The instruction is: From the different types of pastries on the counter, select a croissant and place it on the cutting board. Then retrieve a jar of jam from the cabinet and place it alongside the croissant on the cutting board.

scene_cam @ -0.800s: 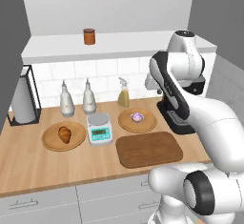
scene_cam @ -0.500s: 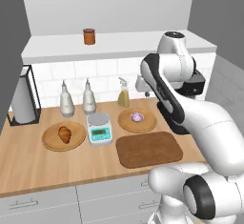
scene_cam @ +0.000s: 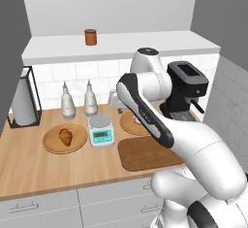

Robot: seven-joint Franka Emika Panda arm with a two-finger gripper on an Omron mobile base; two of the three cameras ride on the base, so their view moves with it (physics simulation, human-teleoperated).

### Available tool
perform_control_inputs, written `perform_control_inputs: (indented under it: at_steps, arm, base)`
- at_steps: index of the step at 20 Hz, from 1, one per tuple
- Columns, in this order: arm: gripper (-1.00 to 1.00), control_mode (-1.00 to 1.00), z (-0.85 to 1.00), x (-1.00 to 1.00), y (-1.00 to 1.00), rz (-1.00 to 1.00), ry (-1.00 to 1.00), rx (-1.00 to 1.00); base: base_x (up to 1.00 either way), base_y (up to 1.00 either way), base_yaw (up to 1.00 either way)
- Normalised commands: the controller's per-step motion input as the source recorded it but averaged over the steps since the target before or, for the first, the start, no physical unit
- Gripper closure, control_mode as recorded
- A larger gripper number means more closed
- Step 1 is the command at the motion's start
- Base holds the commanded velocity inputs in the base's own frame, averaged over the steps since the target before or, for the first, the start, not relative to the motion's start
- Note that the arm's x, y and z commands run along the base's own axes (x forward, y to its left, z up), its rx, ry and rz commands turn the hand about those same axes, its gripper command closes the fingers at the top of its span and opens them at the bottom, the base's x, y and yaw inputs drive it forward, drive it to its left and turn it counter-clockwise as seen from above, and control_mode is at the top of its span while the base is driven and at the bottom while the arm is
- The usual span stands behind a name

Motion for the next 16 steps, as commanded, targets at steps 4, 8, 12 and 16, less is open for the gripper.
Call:
perform_control_inputs:
  at_steps: [4,8,12,16]
  arm:
    - [-1.0,-1.0,-0.47,-0.16,1.0,0.01,0.06,0.06]
    - [-1.0,-1.0,-0.52,0.0,1.0,0.03,0.11,0.03]
    - [-1.0,-1.0,-0.16,0.01,0.64,0.01,0.04,0.06]
    - [-1.0,-1.0,-0.02,0.03,0.68,0.0,0.09,0.01]
  base:
    - [0.0,0.0,0.0]
    - [0.0,0.0,0.0]
    - [0.0,0.0,0.0]
    - [0.0,0.0,0.0]
